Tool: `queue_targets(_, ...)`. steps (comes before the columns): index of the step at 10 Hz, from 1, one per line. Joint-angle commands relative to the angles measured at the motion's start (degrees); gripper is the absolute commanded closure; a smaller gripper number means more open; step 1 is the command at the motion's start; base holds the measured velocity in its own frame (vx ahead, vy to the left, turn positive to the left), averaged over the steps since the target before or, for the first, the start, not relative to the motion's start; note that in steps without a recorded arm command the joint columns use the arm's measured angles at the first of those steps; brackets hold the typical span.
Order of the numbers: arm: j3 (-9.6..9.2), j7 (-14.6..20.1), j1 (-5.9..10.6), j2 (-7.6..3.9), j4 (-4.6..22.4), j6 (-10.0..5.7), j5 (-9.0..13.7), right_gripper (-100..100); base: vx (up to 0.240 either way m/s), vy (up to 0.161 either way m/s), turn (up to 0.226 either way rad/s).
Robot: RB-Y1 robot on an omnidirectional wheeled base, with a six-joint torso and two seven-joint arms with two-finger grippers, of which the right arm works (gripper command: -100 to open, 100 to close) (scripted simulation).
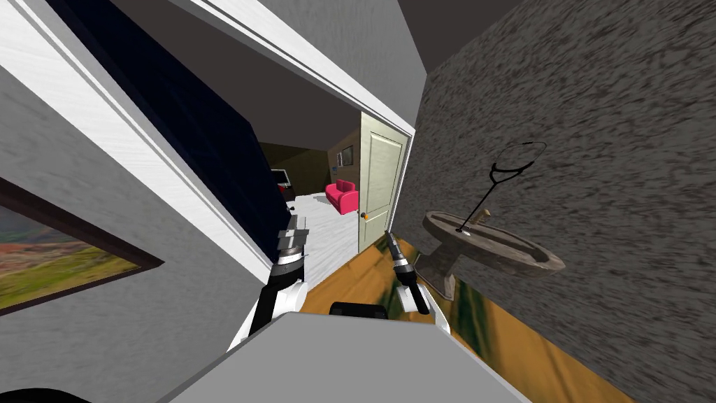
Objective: Push the door open
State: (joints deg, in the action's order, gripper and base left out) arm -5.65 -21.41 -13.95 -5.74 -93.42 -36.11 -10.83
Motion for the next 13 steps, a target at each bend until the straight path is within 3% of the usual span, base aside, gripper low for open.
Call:
queue_targets(1, -0.19, -2.5, 1.03, -0.02, 2.9, -1.04, -0.8, -100, 0.108, -0.038, 0.042)
queue_targets(3, -0.36, -5.1, 2.38, -0.13, 6.3, -1.99, -1.8, -100, 0.096, -0.028, 0.032)
queue_targets(4, -0.36, -5.1, 2.38, -0.13, 6.4, -1.99, -1.8, -100, 0.059, -0.026, 0.019)
queue_targets(13, -1.09, -17.0, 8.42, -0.47, 21.6, -6.20, -6.0, -100, 0.088, -0.040, 0.038)
